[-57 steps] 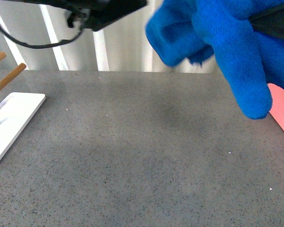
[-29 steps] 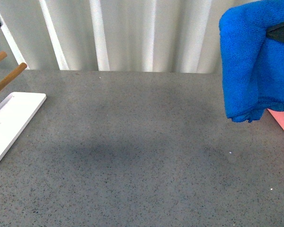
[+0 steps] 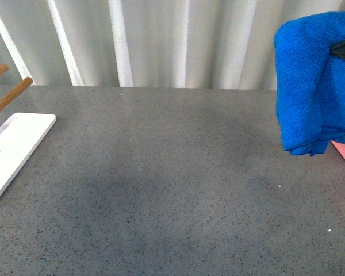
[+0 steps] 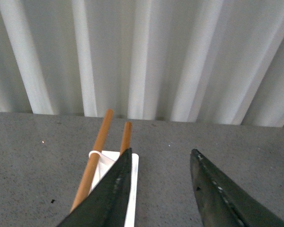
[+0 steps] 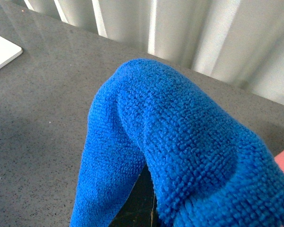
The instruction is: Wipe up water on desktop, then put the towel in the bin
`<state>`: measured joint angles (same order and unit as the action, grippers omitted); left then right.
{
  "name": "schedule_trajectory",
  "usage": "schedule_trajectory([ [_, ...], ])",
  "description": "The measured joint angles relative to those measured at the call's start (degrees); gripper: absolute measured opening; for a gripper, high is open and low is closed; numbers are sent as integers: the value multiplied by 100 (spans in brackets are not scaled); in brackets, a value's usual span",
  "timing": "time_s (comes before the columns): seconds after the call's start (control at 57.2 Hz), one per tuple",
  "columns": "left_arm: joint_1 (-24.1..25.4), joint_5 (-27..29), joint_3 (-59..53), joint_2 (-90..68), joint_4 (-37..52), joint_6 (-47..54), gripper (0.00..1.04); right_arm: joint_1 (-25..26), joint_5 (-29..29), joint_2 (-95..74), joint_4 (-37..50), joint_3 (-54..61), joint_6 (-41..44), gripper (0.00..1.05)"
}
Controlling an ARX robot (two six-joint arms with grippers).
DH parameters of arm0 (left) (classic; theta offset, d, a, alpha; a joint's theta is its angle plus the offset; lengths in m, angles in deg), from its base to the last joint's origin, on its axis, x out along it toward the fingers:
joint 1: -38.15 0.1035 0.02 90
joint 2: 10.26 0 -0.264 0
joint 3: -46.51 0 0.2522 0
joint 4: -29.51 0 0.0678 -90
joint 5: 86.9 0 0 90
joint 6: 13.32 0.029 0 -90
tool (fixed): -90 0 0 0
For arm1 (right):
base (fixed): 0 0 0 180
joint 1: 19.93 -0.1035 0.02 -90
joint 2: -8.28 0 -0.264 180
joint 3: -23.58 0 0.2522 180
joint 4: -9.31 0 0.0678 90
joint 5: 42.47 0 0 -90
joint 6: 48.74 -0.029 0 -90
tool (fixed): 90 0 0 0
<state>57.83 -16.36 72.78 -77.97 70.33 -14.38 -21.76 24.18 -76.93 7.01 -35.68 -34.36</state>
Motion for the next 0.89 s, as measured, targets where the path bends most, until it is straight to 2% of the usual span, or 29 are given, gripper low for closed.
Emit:
schedule_trajectory([
  [0.07,-179,190,-190,275,-109,17,25,-4,120,-31,-74,-39,-4,4],
  [0.175,-485,540,-479,844,-382,42,4,-22,380,-98,-251,-107,11,4],
  [0.262,-678,713,-636,1211,-595,61,4,-55,560,-153,-398,-162,42,4],
  [0.402,-938,944,-968,1414,-455,63,4,-52,756,-170,-538,-214,46,4],
  [0.664,-1355,1351,-1119,2732,-1550,63,4,17,728,-170,-540,-243,85,4],
  [0.734,-1766,1873,-1121,3174,-1956,63,4,24,741,-170,-540,-243,90,4],
  [0.892,-1958,1930,-1123,3794,-2507,63,4,22,745,-168,-540,-243,109,4],
])
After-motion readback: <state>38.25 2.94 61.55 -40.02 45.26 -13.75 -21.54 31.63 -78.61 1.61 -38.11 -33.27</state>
